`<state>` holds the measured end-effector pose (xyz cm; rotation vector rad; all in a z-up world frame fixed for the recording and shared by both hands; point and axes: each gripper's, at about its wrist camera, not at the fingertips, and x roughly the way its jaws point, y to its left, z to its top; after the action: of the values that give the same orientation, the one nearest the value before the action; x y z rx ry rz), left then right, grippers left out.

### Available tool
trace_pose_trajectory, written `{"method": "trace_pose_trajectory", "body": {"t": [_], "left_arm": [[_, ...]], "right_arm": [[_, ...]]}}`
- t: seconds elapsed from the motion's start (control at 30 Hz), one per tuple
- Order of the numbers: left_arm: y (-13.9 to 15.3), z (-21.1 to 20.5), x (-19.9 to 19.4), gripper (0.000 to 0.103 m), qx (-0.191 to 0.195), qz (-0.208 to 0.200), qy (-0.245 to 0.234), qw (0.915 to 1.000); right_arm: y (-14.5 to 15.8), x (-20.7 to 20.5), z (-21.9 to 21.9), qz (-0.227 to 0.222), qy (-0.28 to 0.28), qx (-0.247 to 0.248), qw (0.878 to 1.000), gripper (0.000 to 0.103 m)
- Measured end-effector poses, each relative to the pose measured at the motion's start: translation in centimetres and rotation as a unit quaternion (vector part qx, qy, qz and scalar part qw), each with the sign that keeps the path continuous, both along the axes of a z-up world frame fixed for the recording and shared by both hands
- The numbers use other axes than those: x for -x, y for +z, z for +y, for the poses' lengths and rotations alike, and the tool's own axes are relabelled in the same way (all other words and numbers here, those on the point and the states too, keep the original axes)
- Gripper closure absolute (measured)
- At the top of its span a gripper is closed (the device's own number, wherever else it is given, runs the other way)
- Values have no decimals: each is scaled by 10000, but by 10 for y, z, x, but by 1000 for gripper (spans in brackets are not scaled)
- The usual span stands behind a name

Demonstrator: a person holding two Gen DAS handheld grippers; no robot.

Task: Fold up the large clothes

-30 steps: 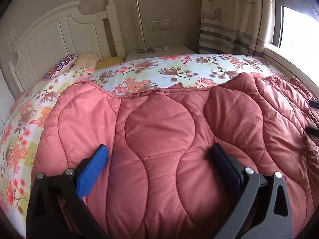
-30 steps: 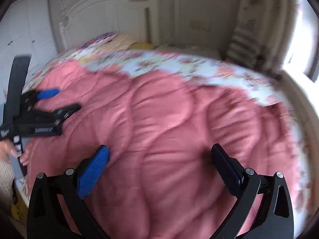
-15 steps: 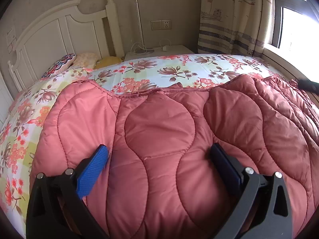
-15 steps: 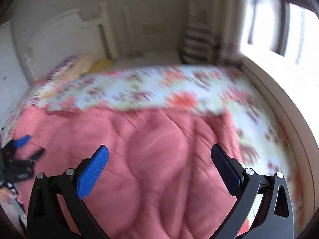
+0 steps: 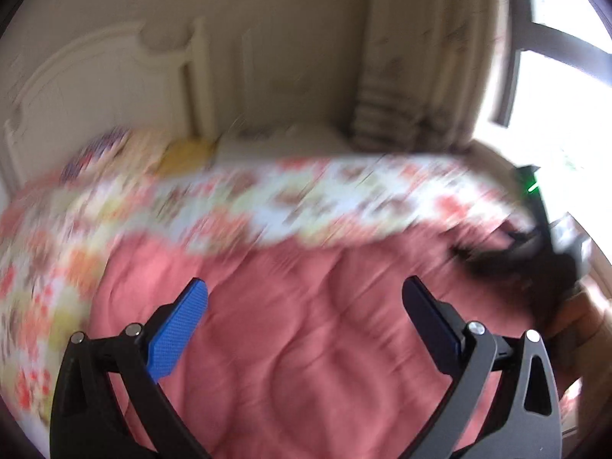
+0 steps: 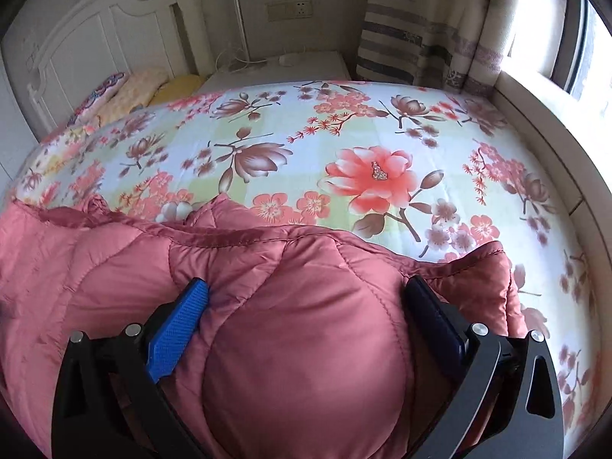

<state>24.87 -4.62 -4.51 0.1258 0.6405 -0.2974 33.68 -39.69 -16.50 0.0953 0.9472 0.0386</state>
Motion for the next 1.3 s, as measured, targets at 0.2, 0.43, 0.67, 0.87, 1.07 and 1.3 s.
{"method": "trace_pose_trajectory", "body": {"t": [0.2,0.43,0.67,0.87,1.07,1.3], "left_arm": [[-69,-62,-59,2,-1144,840,-315,9894],[-66,-16,-79,2,-162,1326,-105,9910],[-56,104,-110,2,326,1340,1317,9817],[-86,144,-115,2,1025,1806,1692,9635],[-86,141,-113,2,926,1748,1734,9648],[-86,147,-112,2,926,1699,1780,9648]], "right_arm": [[-1,2,-3,-9,2,-30,10000,4],[-1,3,-3,-13,-31,-46,10000,4],[-1,3,-2,-29,-29,-65,10000,4],[-1,3,-1,-51,30,-61,10000,4],[-1,1,-3,24,76,-152,9999,4],[58,65,32,-803,602,-401,9941,5]]}}
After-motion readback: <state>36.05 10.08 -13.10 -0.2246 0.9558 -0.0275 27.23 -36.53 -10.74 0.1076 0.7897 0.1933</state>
